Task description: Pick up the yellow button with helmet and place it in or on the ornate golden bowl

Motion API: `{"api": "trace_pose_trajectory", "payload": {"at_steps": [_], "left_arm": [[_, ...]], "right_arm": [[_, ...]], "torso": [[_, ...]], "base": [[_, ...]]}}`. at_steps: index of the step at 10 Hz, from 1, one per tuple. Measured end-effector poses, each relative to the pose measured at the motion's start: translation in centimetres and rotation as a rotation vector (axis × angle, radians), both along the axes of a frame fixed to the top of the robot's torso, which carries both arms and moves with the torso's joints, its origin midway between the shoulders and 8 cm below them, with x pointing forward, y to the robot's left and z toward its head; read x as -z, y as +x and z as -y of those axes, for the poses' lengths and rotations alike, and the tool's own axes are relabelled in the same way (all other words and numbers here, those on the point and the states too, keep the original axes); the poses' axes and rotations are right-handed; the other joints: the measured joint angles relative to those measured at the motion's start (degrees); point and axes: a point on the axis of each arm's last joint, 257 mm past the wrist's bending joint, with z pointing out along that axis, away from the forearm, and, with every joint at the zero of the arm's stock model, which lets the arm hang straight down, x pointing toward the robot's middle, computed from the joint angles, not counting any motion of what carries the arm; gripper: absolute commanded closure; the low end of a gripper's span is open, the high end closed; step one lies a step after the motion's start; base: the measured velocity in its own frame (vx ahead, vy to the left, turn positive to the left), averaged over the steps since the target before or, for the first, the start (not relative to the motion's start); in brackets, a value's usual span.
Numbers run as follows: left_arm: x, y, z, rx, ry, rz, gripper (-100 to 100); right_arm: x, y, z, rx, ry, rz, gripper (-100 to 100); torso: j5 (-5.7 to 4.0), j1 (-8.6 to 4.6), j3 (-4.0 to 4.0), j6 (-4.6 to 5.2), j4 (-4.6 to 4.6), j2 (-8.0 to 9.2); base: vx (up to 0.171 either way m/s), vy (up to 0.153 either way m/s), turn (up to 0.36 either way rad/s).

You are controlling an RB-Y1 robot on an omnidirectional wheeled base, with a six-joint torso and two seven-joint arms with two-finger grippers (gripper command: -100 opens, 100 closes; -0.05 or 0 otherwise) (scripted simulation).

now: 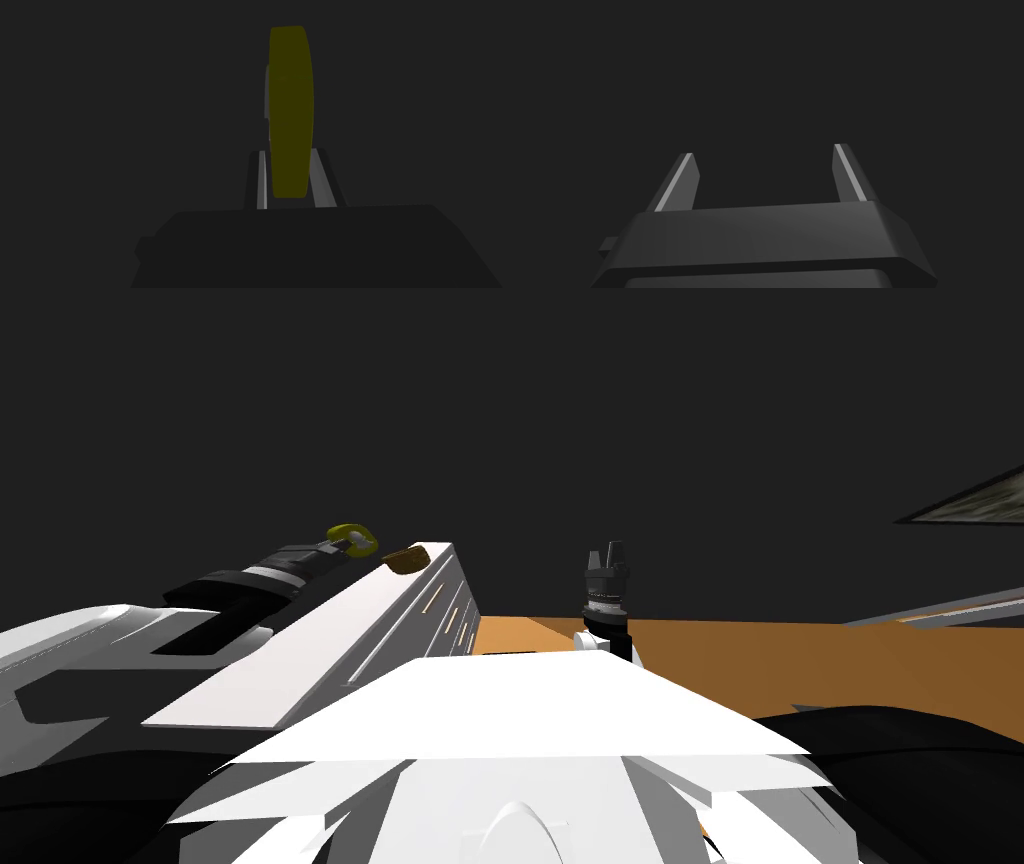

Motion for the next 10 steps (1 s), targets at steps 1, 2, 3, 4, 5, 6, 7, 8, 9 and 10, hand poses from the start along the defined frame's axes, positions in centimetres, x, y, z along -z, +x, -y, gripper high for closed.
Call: {"api": "trace_pose_trajectory", "payload": {"at_steps": [1, 2, 3, 4, 5, 6, 7, 8, 9, 10], "left_arm": [[-0.3, 0.1, 0.2, 0.007, -0.003, -0.004, 100], [-0.5, 0.3, 0.9, 0.022, -0.006, -0.013, 100], [-0.6, 0.6, 1.5, 0.036, -0.011, -0.02, 100], [-0.8, 0.9, 2.4, 0.053, -0.015, -0.031, 100], [-0.7, 1.0, 3.2, 0.071, -0.021, -0.043, 100], [-0.5, 1.2, 4.0, 0.088, -0.027, -0.055, 100], [-0.3, 1.4, 4.7, 0.103, -0.034, -0.068, 100], [-0.3, 1.4, 4.8, 0.105, -0.036, -0.069, -100], [-0.3, 1.4, 4.8, 0.105, -0.036, -0.069, -100], [-0.3, 1.4, 4.8, 0.105, -0.036, -0.069, -100]], "right_arm": [[0.0, 0.0, 0.0, 0.0, 0.0, 0.0, 0], [0.0, 0.0, 0.0, 0.0, 0.0, 0.0, 0], [0.0, 0.0, 0.0, 0.0, 0.0, 0.0, 0], [0.0, 0.0, 0.0, 0.0, 0.0, 0.0, 0], [0.0, 0.0, 0.0, 0.0, 0.0, 0.0, 0], [0.0, 0.0, 0.0, 0.0, 0.0, 0.0, 0], [0.0, 0.0, 0.0, 0.0, 0.0, 0.0, 0], [0.0, 0.0, 0.0, 0.0, 0.0, 0.0, 0], [0.0, 0.0, 0.0, 0.0, 0.0, 0.0, 0], [0.0, 0.0, 0.0, 0.0, 0.0, 0.0, 0]], "torso": [[0.0, 0.02, -0.03, 0.01, -0.01, -0.05], [0.0, 0.02, -0.06, 0.05, -0.03, -0.1], [0.02, 0.08, -0.05, 0.06, -0.03, -0.07], [0.03, 0.12, -0.01, 0.07, -0.01, 0.0], [0.06, 0.15, 0.04, 0.05, 0.01, 0.08], [0.07, 0.18, 0.07, 0.06, 0.03, 0.13], [0.09, 0.22, 0.07, 0.07, 0.03, 0.12], [0.1, 0.17, 0.15, 0.05, 0.06, 0.27], [0.09, 0.11, 0.24, 0.04, 0.1, 0.42], [0.08, 0.09, 0.28, 0.03, 0.12, 0.49]], "base": [[0.142, 0.019, 0.011], [0.12, 0.036, 0.001], [0.098, 0.047, 0.001], [0.086, 0.052, 0.001], [0.077, 0.051, 0.009], [0.091, 0.055, 0.006], [0.044, 0.025, -0.007], [0.008, 0.004, -0.002], [0.0, 0.0, 0.0], [0.0, 0.0, 0.0]]}}
